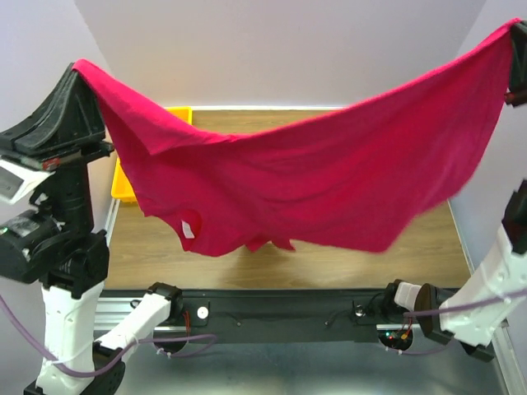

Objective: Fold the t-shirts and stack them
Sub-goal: Flatten the tshirt out

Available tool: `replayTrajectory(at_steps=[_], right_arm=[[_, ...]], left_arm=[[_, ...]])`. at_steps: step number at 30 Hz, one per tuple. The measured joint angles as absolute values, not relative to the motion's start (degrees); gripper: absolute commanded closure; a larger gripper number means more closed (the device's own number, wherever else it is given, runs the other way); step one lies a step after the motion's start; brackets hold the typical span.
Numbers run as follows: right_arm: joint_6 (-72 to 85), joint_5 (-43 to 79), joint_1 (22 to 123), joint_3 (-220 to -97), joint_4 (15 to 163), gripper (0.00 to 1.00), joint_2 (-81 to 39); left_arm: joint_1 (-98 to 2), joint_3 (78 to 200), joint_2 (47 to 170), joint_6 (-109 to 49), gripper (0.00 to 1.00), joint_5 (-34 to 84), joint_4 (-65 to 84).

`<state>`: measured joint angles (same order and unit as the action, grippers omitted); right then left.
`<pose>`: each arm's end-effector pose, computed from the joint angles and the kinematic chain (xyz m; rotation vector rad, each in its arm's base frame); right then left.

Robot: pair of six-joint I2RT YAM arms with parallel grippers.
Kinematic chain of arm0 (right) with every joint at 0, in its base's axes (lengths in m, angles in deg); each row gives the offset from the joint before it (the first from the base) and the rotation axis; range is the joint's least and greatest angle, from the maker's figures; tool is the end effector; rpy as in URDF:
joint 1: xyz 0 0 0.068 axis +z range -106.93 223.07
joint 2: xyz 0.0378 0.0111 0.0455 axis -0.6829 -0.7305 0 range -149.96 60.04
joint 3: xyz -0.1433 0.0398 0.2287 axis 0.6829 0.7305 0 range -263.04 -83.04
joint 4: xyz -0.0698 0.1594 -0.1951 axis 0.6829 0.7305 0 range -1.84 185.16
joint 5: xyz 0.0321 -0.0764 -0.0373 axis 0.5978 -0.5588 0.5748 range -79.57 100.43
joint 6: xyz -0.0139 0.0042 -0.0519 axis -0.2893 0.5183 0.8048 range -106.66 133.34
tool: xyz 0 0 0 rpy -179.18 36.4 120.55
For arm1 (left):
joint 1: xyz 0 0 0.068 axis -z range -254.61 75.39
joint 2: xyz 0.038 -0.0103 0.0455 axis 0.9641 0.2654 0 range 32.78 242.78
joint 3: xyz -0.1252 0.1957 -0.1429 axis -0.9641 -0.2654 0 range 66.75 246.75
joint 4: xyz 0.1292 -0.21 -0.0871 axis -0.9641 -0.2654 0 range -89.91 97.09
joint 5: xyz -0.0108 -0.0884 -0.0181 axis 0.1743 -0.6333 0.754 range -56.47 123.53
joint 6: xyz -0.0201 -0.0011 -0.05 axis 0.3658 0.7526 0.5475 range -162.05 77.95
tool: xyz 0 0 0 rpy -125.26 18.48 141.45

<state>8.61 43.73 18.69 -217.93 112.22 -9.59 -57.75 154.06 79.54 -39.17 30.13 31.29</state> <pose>0.0575 -0.0046 0.6769 -0.3190 0.9351 -0.0673 0.0311 -0.0116 0.6097 0.1122 0.4324 -0.3518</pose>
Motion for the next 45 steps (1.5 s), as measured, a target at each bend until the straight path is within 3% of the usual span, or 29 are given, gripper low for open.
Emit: replayTrajectory(at_steps=[8,13,18,23,29,45], right_arm=[[11.0,41.7,18.7,-194.3,112.3,0.99,-19.1],[10.7,40.9,19.1,-171.5,107.4,0.99,-28.2],[11.5,36.7,22.7,-159.6,99.9,0.99,-37.3],[13.4,32.8,28.2,-159.6,91.7,0.99,-49.4],[13.6,29.4,30.0,-164.6,88.7,0.99,-58.1],[9.3,24.6,29.6,-176.7,84.0,0.99,-63.9]], left_arm=[[-57.7,148.6,93.3,-38.7,1.00,31.0,38.1],[-57.7,148.5,116.6,-36.8,1.00,30.4,38.9],[-57.7,152.4,144.7,-33.0,1.00,29.5,30.6],[-57.3,159.9,158.3,-31.2,1.00,31.3,19.9],[-57.3,168.8,159.5,-31.0,1.00,35.6,16.4],[-58.2,176.2,164.6,-33.5,1.00,36.4,14.9]])
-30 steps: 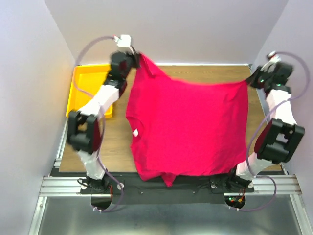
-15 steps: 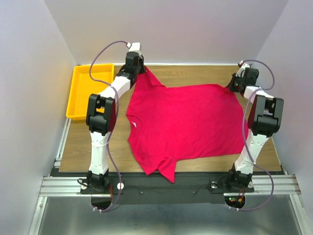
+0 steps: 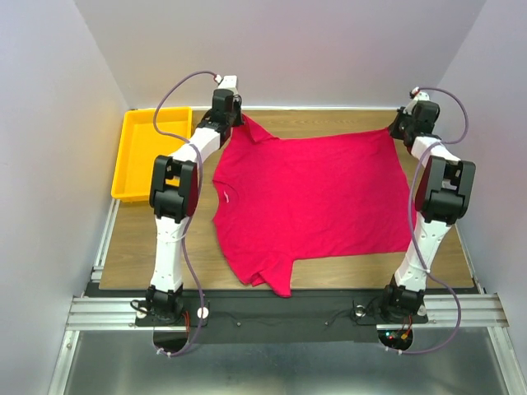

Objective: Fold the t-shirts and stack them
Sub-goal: Flatten the tshirt out

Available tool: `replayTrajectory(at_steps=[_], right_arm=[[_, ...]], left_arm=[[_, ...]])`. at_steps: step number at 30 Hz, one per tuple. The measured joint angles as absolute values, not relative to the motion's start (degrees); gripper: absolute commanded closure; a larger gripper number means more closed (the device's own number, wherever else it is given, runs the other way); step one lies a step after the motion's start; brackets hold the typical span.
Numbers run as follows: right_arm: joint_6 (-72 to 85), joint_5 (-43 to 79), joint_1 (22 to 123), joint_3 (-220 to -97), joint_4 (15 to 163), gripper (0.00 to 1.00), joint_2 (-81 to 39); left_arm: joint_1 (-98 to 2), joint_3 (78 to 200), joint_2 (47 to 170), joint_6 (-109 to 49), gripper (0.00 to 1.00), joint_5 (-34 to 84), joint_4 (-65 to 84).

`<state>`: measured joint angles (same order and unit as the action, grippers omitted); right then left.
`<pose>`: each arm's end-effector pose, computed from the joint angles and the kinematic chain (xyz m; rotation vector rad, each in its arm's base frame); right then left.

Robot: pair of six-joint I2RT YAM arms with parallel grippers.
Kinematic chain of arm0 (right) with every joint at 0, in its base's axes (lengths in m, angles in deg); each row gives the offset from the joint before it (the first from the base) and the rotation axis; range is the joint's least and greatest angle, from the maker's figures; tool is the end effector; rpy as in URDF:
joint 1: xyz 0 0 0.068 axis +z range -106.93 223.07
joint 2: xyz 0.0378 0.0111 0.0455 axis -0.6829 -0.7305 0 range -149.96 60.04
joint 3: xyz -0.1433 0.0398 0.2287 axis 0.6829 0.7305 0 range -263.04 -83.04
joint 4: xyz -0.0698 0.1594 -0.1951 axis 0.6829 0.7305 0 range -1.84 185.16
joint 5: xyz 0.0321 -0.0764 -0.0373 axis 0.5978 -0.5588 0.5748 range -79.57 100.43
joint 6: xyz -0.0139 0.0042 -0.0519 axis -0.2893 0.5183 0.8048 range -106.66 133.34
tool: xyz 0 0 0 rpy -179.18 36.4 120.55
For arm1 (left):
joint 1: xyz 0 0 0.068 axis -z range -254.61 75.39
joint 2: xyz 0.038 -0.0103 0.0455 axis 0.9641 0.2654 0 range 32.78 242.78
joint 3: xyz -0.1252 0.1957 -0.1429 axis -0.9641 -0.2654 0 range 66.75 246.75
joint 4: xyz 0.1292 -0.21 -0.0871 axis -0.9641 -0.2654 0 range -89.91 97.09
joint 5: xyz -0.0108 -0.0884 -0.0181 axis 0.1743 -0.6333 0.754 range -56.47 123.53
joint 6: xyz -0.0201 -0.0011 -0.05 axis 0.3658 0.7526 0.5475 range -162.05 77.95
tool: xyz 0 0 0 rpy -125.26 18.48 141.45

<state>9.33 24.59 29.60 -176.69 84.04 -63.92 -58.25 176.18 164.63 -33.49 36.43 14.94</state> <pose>0.4947 -0.1095 0.2127 0.1519 2.0103 0.1456 0.5297 -0.1535 0.2446 0.0889 1.8303 -0.2604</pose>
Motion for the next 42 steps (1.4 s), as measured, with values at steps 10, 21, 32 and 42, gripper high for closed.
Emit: replayTrajectory(at_steps=[10,21,32,42], right_arm=[[8.1,25.6,29.6,-177.8,83.9,0.99,-66.7],[7.9,27.0,28.1,-175.9,83.5,0.99,-66.3],[7.5,29.4,27.3,-173.3,83.5,0.99,-64.8],[7.0,29.8,26.7,-173.1,83.4,0.99,-62.5]], left_arm=[[-59.0,172.0,163.3,-34.7,1.00,32.6,16.8],[-59.0,163.7,155.5,-35.6,1.00,28.7,18.1],[-59.0,155.1,148.1,-36.0,1.00,25.8,19.0],[-59.3,149.1,142.6,-36.3,1.00,23.8,19.5]])
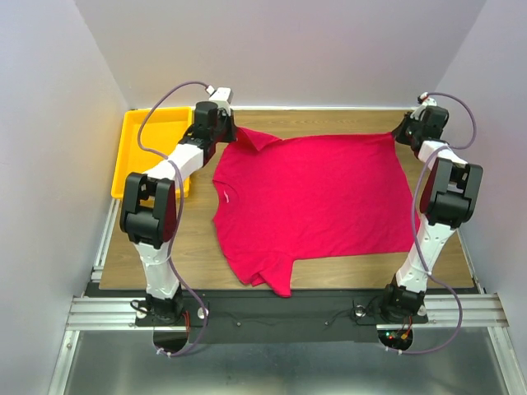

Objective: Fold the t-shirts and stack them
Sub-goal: Flatten the tshirt out

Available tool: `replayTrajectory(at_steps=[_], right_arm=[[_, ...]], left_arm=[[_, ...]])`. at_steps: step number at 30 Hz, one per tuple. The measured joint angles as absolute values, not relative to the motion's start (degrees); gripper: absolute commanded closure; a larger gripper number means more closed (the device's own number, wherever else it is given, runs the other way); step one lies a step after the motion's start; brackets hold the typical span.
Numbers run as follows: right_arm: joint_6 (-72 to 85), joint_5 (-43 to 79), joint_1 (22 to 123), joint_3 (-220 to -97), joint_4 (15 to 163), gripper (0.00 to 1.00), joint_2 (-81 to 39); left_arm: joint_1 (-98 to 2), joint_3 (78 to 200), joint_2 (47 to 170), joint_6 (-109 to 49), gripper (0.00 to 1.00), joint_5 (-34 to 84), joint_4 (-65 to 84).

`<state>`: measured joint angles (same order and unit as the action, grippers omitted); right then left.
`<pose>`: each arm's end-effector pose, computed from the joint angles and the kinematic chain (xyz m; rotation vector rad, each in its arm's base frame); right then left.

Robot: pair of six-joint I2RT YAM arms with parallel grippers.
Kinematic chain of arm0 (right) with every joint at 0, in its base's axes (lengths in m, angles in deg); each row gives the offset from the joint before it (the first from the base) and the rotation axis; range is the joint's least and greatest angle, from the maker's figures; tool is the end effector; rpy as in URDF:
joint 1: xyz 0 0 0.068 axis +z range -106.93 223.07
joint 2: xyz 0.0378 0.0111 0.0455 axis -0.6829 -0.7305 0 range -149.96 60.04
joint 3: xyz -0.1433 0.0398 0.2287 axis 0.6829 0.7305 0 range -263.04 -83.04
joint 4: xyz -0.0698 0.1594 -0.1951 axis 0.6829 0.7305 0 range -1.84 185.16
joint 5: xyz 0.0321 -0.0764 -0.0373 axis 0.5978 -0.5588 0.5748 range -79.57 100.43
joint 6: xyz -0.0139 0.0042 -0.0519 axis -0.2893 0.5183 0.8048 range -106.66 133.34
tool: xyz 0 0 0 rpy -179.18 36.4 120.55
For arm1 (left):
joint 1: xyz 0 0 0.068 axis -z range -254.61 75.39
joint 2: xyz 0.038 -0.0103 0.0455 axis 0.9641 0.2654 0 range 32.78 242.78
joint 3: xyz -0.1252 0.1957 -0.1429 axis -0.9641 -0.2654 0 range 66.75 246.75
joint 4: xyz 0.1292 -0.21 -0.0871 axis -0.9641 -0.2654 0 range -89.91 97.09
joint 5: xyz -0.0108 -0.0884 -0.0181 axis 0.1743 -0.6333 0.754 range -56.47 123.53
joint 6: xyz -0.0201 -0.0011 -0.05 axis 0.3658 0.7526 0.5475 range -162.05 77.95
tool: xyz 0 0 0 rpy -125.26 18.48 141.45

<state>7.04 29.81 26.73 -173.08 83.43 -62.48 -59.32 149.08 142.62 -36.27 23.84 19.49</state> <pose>0.4792 -0.1282 0.2050 0.1926 2.0245 0.2372 0.4421 -0.1270 0.2734 0.2726 1.8302 -0.4124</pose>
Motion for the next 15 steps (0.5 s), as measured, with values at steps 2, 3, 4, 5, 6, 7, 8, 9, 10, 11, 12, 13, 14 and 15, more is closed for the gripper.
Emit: replayTrajectory(at_steps=[2,3,4,5,6,7,8,9,10,11,12,13,14,15], right_arm=[[7.0,29.8,26.6,-173.0,83.4,0.99,-62.2],[7.0,29.8,26.4,-173.0,83.4,0.99,-62.1],[7.0,29.8,26.4,-172.9,83.4,0.99,-62.0],[7.0,29.8,26.3,-172.8,83.4,1.00,-62.0],[7.0,29.8,26.3,-172.6,83.4,0.99,-61.9],[7.0,29.8,26.2,-172.3,83.4,0.99,-61.8],[7.0,29.8,26.2,-172.2,83.4,0.99,-61.8],[7.0,29.7,26.2,-172.1,83.5,0.99,-61.8],[7.1,29.7,26.2,-172.1,83.5,0.99,-61.8],[7.1,29.7,26.2,-172.1,83.5,0.99,-61.8],[7.1,29.7,26.2,-172.1,83.4,0.99,-61.8],[7.1,29.6,26.1,-172.1,83.4,0.99,-61.7],[7.1,29.5,26.1,-172.1,83.4,0.99,-61.7],[7.1,29.5,26.1,-172.1,83.4,0.99,-61.7]], left_arm=[[-59.3,148.0,141.4,-36.4,1.00,23.4,19.5],[-59.3,147.8,141.1,-36.5,1.00,23.2,19.5],[-59.3,147.4,140.4,-36.6,1.00,23.0,19.6],[-59.3,147.0,140.0,-36.7,1.00,22.9,19.6],[-59.3,146.2,139.1,-36.7,1.00,22.7,19.6],[-59.3,145.5,138.3,-36.8,1.00,22.5,19.6],[-59.3,145.0,137.8,-36.9,1.00,22.3,19.6],[-59.3,144.2,136.8,-36.9,1.00,22.1,19.5],[-59.3,143.8,136.3,-37.0,1.00,21.9,19.4],[-59.3,143.3,135.7,-37.1,1.00,21.8,19.4],[-59.3,142.9,135.1,-37.1,1.00,21.6,19.3],[-59.3,142.7,134.7,-37.1,1.00,21.5,19.3],[-59.3,142.2,134.1,-37.2,1.00,21.3,19.3],[-59.3,141.8,133.7,-37.2,1.00,21.2,19.3]])
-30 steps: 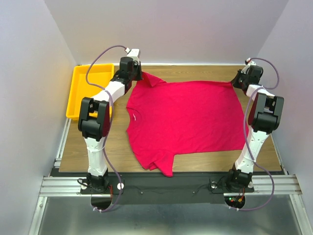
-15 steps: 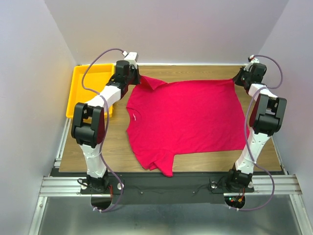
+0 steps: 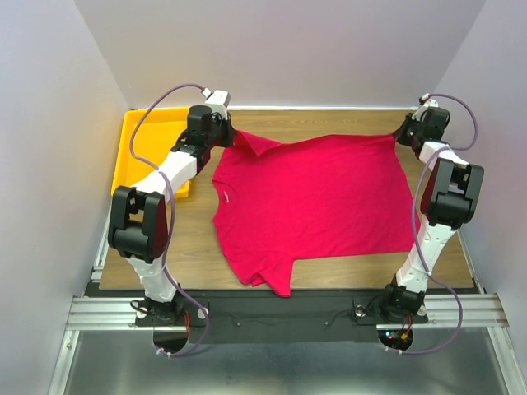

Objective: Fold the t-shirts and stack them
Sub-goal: Flatten the tshirt out, then fold the tshirt

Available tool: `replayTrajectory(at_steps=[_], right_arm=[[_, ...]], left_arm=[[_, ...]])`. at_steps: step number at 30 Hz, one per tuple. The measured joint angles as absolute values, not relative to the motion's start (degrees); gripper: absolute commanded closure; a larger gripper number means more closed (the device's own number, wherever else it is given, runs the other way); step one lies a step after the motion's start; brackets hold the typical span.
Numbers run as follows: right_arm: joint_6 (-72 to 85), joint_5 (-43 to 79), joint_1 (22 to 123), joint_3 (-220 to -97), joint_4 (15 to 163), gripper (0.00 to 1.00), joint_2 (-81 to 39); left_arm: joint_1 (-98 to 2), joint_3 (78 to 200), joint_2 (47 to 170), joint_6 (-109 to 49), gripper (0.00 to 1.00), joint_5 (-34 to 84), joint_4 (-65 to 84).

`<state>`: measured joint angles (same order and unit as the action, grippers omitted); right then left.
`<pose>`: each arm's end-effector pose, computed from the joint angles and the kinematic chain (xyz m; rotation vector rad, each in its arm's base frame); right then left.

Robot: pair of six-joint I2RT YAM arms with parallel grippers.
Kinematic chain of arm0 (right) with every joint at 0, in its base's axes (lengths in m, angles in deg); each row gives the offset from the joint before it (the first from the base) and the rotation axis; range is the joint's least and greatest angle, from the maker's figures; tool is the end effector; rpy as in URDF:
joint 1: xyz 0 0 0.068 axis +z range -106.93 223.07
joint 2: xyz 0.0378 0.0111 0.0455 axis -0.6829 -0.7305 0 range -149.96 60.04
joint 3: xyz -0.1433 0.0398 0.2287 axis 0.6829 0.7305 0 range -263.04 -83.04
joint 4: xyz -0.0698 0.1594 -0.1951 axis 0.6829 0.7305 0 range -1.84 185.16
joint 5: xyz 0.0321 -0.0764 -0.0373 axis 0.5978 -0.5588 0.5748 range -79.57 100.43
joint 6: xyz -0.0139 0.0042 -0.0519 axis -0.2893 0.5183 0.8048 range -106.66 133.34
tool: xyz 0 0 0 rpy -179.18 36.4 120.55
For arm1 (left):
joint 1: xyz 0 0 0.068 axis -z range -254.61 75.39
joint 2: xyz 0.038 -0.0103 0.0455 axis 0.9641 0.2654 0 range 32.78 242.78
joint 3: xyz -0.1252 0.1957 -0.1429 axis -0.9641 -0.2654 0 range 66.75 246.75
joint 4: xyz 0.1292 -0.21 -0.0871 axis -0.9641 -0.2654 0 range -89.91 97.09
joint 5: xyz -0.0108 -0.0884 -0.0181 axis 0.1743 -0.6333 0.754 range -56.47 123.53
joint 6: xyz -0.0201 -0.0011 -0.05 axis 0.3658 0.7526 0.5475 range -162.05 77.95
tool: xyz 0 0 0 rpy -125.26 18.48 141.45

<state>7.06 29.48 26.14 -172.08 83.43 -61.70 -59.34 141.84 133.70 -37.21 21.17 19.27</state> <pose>0.4745 -0.1323 0.2056 0.2075 2.0269 0.2255 0.4055 -0.1185 0.2943 0.3197 1.7974 -0.4436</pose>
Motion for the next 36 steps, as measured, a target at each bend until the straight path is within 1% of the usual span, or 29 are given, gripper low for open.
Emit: replayTrajectory(at_steps=[28,36], right_arm=[[7.1,29.0,25.4,-172.1,83.4,0.99,-61.4],[7.4,29.4,24.7,-168.8,83.5,0.99,-59.9]], left_arm=[[-59.3,136.4,124.3,-38.1,1.00,16.5,15.4],[-59.3,133.6,121.0,-37.7,1.00,15.1,14.5]])
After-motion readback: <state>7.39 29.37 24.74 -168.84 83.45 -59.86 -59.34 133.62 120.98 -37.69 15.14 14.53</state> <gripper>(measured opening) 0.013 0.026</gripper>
